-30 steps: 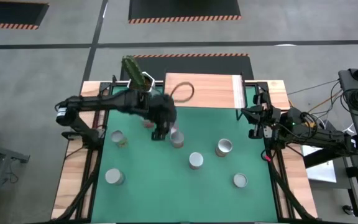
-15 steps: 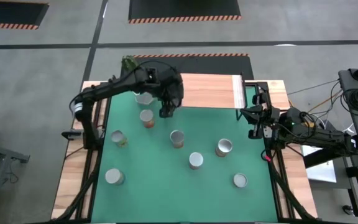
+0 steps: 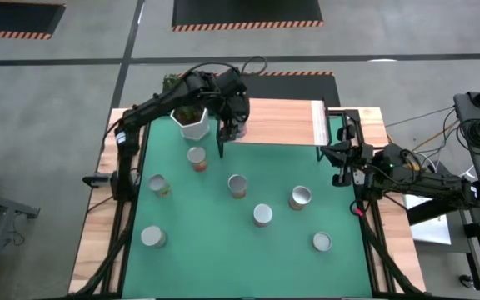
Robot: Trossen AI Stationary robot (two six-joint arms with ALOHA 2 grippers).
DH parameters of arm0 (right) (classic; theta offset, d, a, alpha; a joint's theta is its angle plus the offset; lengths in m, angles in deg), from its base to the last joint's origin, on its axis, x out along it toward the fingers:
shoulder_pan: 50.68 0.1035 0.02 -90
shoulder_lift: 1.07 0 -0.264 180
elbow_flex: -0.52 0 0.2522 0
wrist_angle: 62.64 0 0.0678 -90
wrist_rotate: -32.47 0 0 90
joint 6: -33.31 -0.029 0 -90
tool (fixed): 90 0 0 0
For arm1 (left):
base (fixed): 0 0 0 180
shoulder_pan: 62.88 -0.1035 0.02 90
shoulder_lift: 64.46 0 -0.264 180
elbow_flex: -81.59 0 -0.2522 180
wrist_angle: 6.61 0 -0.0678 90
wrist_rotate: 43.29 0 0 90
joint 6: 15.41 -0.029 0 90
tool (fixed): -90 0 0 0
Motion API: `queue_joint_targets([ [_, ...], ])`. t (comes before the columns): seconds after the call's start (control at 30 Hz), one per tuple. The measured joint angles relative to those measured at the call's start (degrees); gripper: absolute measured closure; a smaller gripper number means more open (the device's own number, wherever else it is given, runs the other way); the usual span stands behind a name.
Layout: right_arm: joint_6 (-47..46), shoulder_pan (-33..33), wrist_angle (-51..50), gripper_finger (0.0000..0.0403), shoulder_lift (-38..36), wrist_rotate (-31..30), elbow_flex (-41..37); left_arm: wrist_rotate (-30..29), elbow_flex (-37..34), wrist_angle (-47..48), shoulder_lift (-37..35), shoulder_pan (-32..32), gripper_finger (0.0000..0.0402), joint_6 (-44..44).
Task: Pick and place cans onto a shelf
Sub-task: Put the canned chicken soup on the shelf
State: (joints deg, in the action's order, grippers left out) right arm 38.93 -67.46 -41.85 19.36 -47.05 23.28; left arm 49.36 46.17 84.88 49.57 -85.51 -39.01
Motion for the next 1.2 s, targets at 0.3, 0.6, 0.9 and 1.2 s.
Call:
queue_joint_targets([
  [0.3,-0.4,0.0,0.0,0.0394,0.0,0.0,0.0,0.0,-0.8,-2.8,0.0,-1.5,0.0123,-0.2],
  [0.6,-0.5,0.0,0.0,0.0394,0.0,0.0,0.0,-0.1,-0.8,-3.2,2.4,-2.4,0.0123,-0.1],
  [0.9,-0.5,0.0,-0.1,0.0394,0.0,0.0,0.0,-0.1,-0.8,-3.2,3.1,-4.0,0.0123,0.3],
  [1.2,-0.1,0.0,-0.1,0.0394,0.0,0.0,0.0,-0.1,-0.9,-3.8,3.1,-5.4,0.0123,0.8],
])
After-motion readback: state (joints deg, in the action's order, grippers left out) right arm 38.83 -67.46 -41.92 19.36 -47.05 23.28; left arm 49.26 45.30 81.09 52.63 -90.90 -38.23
